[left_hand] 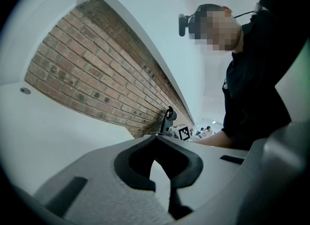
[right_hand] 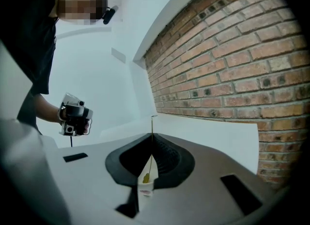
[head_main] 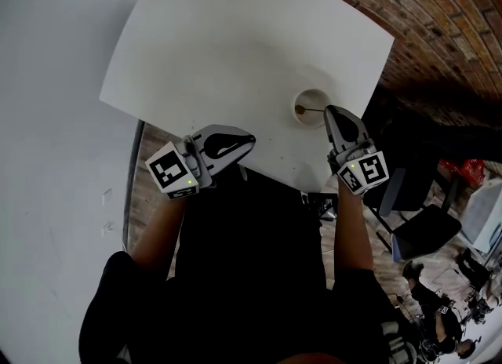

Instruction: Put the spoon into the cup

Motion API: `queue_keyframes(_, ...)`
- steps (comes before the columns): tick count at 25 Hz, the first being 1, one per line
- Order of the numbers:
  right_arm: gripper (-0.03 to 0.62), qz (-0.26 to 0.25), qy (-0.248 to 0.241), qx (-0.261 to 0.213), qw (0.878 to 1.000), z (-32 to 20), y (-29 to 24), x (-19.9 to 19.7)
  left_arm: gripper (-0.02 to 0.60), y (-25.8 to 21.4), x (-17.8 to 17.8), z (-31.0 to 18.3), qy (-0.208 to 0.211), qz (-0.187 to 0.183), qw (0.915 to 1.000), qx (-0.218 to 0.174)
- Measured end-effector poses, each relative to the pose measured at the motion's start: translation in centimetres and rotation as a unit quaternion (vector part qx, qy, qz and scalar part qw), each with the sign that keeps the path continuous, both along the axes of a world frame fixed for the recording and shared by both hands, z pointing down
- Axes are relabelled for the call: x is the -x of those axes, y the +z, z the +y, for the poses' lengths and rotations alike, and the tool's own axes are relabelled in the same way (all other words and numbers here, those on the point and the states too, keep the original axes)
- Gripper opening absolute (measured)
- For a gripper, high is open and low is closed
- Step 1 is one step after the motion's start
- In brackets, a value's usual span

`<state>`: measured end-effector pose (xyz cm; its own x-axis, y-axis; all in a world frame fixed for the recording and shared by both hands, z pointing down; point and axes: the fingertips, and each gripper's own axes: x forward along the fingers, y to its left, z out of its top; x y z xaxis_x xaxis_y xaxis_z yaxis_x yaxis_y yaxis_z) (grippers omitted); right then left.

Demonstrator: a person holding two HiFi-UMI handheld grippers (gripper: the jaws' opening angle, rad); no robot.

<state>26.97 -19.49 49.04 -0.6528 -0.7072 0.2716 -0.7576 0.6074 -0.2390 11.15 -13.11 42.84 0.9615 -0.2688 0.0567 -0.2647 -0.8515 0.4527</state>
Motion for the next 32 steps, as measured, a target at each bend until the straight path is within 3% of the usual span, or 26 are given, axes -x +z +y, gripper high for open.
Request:
queue_keyframes(11,0.009,0.032,-0.006,-0.011,0.999,-0.2,0.3,0.3,0.017,0.2,0.5,0.6,-0.009,-0.004,0.9999,0.01)
queue_keyframes(19,0.044,0.078,0.044,-0.008,0.996,-1.1,2.0,-2.3,0.017,0.4,1.1,1.0,-0.015,-0.006,0.9998,0.008)
queue_keyframes(32,0.061,0.091,0.072,-0.006,0.993,-1.4,3.1,-3.6,0.017,0.1,1.4,1.3,-0.019,-0.012,0.9997,0.013)
